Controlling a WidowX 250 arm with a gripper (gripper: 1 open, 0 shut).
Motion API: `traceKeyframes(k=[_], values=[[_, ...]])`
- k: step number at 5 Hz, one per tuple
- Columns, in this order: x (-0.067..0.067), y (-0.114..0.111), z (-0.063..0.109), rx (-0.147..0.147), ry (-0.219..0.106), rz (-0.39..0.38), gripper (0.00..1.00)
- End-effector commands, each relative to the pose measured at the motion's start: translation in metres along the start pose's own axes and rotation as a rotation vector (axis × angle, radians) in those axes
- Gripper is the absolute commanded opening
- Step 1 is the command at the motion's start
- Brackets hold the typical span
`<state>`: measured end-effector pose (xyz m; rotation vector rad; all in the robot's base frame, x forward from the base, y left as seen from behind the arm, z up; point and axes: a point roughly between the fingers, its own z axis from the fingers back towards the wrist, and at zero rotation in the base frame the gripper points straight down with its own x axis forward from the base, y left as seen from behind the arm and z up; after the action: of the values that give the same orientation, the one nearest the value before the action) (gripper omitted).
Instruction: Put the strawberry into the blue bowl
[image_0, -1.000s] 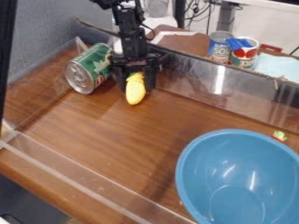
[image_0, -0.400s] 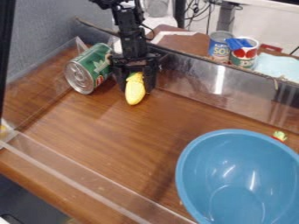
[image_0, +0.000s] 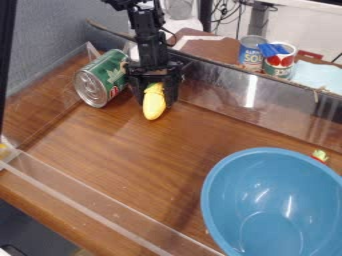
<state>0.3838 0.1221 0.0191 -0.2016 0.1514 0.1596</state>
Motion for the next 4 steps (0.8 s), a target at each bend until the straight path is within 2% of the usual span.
traceKeyframes(k=[1,4], values=[[-0.0008,0.0076,0.0173,0.022,-0.049,-0.011,0.0],[-0.0045,0.0034,0.0211,0.023,-0.044,-0.034,0.0]])
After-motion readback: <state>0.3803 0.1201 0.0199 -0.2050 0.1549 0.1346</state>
